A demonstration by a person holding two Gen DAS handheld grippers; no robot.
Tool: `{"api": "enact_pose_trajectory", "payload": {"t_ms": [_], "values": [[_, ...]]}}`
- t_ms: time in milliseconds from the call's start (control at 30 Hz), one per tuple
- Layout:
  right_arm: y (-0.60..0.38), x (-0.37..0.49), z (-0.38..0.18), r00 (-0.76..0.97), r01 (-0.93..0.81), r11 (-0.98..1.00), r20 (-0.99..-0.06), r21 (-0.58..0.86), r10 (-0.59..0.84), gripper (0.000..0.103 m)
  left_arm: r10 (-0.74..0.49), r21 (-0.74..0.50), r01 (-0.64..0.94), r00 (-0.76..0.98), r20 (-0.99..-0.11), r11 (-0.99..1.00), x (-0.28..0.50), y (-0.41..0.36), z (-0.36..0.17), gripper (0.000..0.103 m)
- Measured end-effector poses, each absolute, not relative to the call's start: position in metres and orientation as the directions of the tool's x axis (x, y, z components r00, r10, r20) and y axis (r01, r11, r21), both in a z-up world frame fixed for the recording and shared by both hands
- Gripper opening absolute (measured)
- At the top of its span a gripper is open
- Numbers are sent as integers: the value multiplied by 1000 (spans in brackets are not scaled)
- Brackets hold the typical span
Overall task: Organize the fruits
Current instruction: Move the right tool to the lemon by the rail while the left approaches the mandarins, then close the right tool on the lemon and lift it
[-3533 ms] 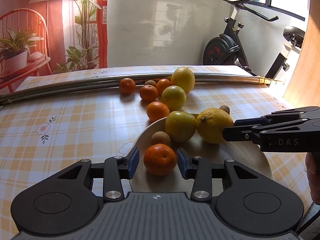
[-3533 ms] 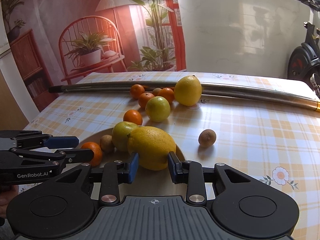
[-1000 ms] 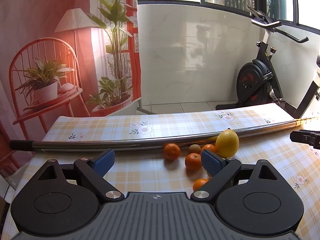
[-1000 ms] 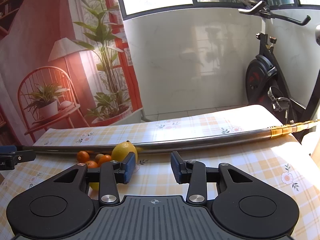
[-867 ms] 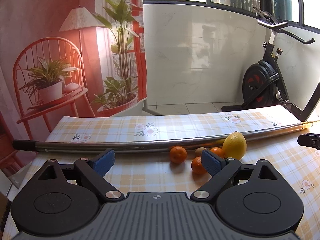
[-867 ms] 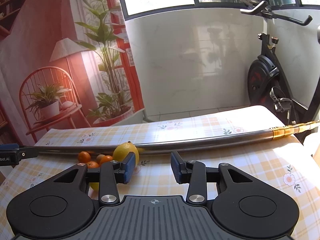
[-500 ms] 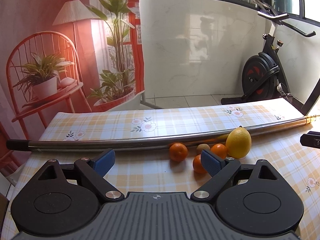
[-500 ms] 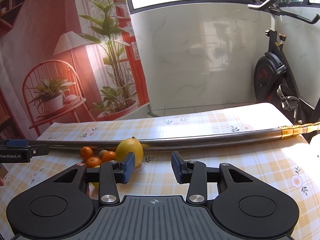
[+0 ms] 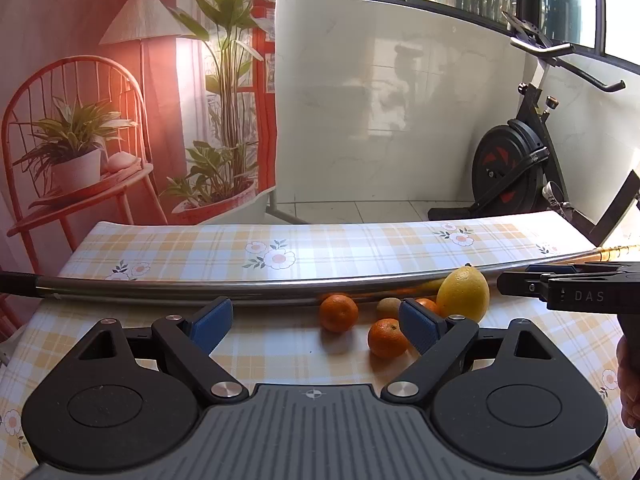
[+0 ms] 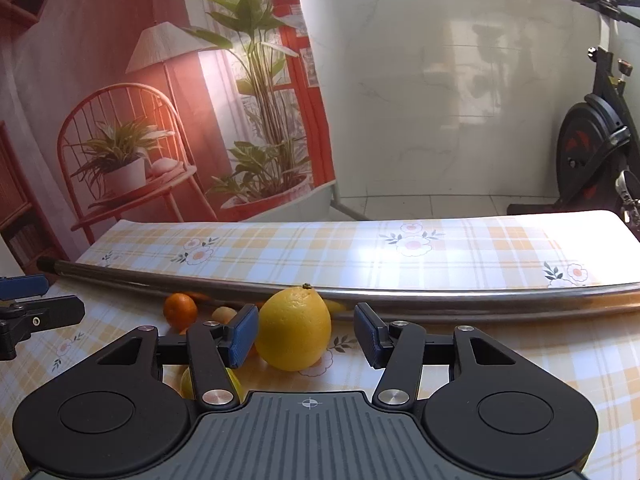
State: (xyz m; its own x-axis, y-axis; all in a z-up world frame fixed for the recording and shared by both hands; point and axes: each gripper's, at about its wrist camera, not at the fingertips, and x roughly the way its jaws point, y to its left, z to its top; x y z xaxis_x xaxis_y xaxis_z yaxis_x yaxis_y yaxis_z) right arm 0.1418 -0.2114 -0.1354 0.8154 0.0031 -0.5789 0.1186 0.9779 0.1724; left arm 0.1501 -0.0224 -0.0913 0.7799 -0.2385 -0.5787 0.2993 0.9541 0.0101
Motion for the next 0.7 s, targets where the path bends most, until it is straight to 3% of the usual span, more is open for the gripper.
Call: {"api": "enact_pose_trajectory", "payload": {"t_ms": [167,700], "values": [[-200,167,-152,772,94,986,-636,137,15,55,-244,16,309,779,-578,951,152,-25,-95,92],[-203,187,-173,751,112,974,-658,194,45,52,-286,-50,323,740,-609,945,154,-21,-104,86]]}}
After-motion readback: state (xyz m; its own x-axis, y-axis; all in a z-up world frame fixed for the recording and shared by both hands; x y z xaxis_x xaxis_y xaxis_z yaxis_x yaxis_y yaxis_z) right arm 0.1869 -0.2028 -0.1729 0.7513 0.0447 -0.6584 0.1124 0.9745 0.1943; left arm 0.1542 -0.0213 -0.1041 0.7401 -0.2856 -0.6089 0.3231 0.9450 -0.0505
